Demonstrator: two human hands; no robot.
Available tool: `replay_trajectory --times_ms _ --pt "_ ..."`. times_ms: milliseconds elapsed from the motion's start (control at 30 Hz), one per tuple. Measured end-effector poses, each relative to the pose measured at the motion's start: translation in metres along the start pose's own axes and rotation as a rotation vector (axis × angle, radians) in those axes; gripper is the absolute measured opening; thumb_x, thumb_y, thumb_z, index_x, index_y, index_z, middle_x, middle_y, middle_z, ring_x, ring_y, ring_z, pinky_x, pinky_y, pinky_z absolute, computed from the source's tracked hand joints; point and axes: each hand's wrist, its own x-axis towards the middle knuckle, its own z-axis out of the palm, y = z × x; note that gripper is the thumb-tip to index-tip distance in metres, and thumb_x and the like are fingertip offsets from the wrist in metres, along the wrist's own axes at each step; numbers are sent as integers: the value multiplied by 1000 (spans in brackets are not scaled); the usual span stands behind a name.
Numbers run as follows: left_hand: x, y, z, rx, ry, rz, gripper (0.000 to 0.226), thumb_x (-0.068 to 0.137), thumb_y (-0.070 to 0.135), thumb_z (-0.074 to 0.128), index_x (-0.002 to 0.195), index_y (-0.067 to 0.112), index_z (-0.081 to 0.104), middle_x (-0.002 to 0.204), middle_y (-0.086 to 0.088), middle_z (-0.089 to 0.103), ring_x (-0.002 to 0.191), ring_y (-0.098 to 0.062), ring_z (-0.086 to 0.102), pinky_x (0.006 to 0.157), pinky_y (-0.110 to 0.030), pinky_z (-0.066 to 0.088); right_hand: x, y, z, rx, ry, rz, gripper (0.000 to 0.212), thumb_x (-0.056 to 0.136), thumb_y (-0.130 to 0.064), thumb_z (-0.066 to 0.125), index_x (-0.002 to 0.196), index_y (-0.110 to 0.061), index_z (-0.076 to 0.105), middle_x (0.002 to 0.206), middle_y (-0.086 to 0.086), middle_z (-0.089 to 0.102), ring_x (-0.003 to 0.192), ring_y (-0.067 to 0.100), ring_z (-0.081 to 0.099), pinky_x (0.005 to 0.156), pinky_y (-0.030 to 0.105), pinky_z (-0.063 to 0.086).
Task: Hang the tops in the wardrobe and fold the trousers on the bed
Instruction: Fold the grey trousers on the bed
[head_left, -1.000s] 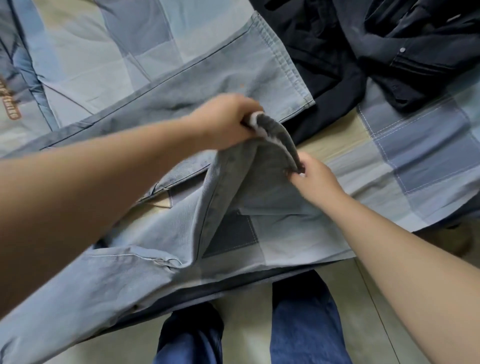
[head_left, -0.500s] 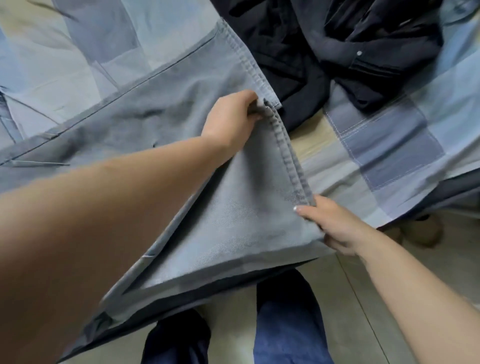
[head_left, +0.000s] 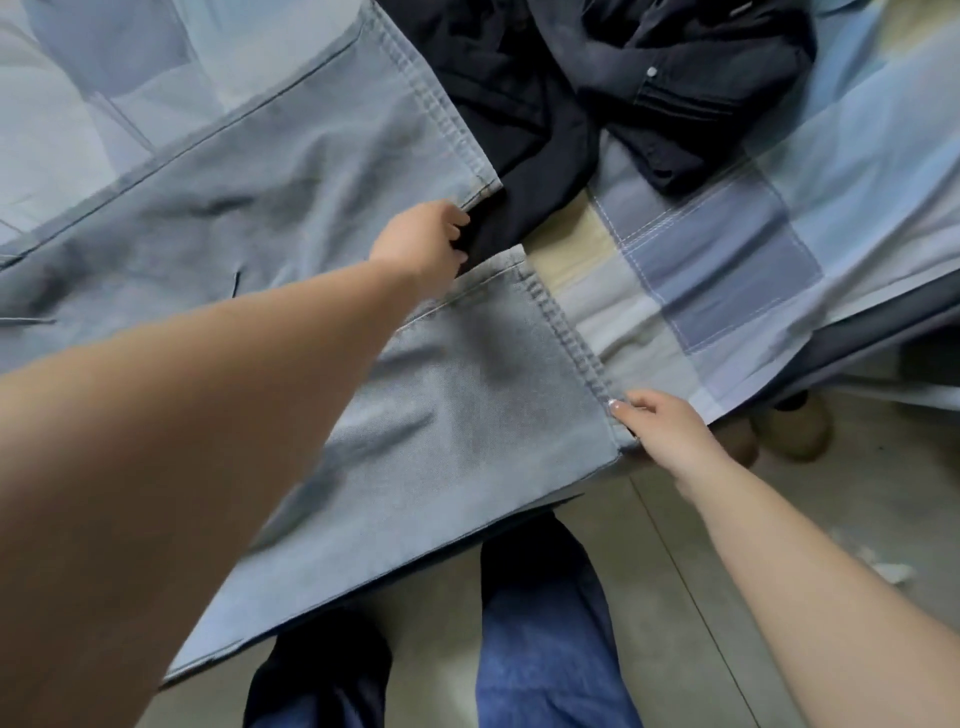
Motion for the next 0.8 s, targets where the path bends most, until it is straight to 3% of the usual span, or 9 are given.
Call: replay_trajectory --times_ms 67,133,200,267,333,467,600,667,800 --pt "-12 -20 -7 -23 -29 -29 37 89 8 59 125 17 59 123 -2 64 113 -20 59 94 -24 41 1 6 10 88 32 62 11 92 -28 58 90 -19 64 95 5 66 80 17 58 64 27 44" --pt "-34 -48 -14 -45 -75 -54 33 87 7 58 119 16 64 117 -3 67 110 -20 61 94 -24 43 -3 9 21 227 53 120 17 92 -29 58 106 -20 61 107 2 64 95 19 61 81 37 53" --pt "-61 -82 -21 -107 -90 -99 31 87 6 59 116 14 65 113 -5 69 105 -19 63 88 -21 44 -13 14 33 476 109 192 35 91 -30 61 124 -21 54 124 1 59 111 22 57 90 42 48" --pt "-91 -119 -30 -218 -85 -151 28 88 7 62 115 11 65 110 -6 69 97 -18 64 82 -20 44 -28 20 52 753 160 255 46 91 -24 62 134 -20 47 134 3 53 122 25 51 89 41 46" --pt "-125 -160 -40 -304 -75 -201 26 89 8 63 115 12 65 108 -6 69 90 -14 62 78 -20 43 -49 25 87 898 124 301 49 92 -20 61 136 -15 41 136 5 49 126 28 46 89 41 47" --pt "-196 -237 -50 -465 -51 -292 24 91 8 61 114 14 63 108 -6 68 89 -13 60 64 -22 46 -99 31 187 916 -27 364 58 95 -18 56 146 -12 29 143 11 44 130 28 44 94 41 45" --pt "-285 -317 -51 -608 -10 -403 25 91 8 61 116 12 63 107 -4 66 88 -10 58 58 -10 43 -156 23 315 877 -192 434 37 95 -18 56 130 -9 47 138 10 51 126 25 50 95 40 43" --pt "-329 -357 -45 -696 -1 -494 24 93 8 59 116 12 61 109 -4 65 90 -12 58 59 -12 45 -182 12 375 868 -288 466 18 94 -18 57 111 -11 55 134 11 54 124 25 51 94 40 43" --pt "-404 -430 -22 -907 -28 -728 21 95 11 56 115 13 60 111 -3 66 87 -10 60 71 -22 44 -223 -13 468 910 -341 502 12 95 -16 56 106 -12 55 136 11 51 130 28 46 97 39 41"
